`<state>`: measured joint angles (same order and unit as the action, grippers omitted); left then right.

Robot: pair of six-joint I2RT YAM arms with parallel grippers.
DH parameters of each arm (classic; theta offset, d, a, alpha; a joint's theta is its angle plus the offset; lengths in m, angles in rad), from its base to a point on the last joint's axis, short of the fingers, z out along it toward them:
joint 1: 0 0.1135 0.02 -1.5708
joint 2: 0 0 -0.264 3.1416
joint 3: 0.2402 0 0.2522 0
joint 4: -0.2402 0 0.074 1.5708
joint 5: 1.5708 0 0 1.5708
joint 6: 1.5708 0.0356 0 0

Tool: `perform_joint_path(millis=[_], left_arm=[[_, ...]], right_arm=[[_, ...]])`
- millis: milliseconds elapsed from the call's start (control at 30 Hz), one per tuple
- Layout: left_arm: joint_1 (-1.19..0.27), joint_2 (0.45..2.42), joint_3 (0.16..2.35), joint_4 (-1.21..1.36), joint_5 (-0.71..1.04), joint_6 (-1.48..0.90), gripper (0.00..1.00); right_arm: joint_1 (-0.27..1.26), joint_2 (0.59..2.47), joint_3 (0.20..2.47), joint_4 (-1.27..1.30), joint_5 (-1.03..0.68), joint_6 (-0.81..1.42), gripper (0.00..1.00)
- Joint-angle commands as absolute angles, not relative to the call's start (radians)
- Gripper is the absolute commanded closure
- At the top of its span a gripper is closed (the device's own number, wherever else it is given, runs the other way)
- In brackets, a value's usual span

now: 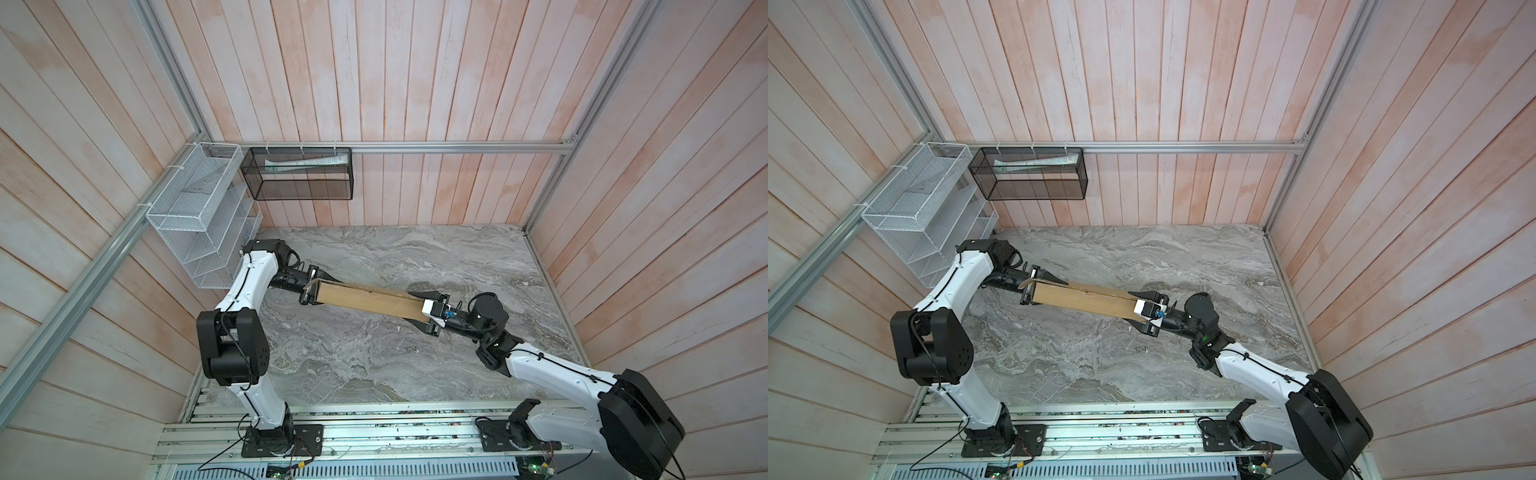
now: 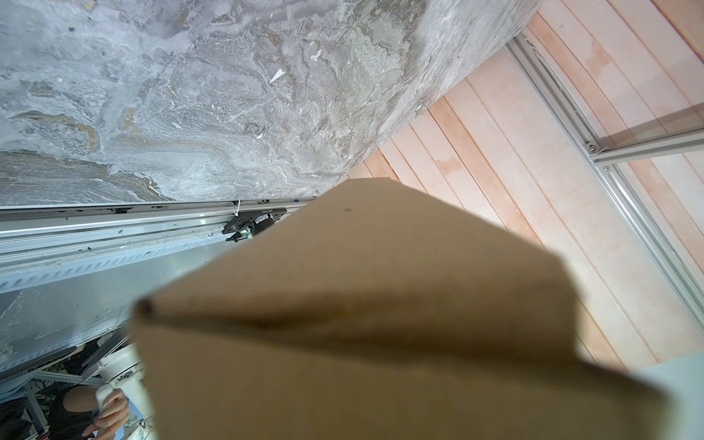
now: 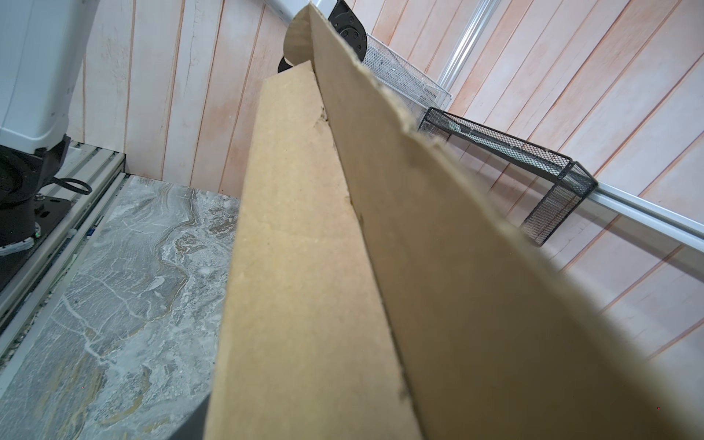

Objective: Fold the paper box

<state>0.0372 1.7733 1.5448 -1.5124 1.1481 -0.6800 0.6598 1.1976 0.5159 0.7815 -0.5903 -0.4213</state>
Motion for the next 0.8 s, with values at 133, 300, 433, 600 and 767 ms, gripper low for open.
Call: perform_joint_path(millis=[133,300,433,600,767], left_arm=[[0.025,1.787,1.571,-1.538,1.137,-0.589,0.67],[0.025,1.789,1.577,-1.538,1.139,-0.579,0.63],[0.025,1.792,1.581,-1.539,1.137,-0.568,0.60],[0.025,1.802,1.596,-1.539,1.135,-0.549,0.53],[0.026,1.816,1.638,-1.539,1.140,-0.536,0.44]], right_arm=[[0.657,1.200,0.571,0.809,-0.538,-0.397,0.45],[0.658,1.195,0.573,0.804,-0.539,-0.402,0.48],[0.660,1.192,0.573,0.794,-0.539,-0.407,0.49],[0.660,1.180,0.570,0.784,-0.534,-0.415,0.50],[0.662,1.169,0.562,0.776,-0.530,-0.420,0.51]])
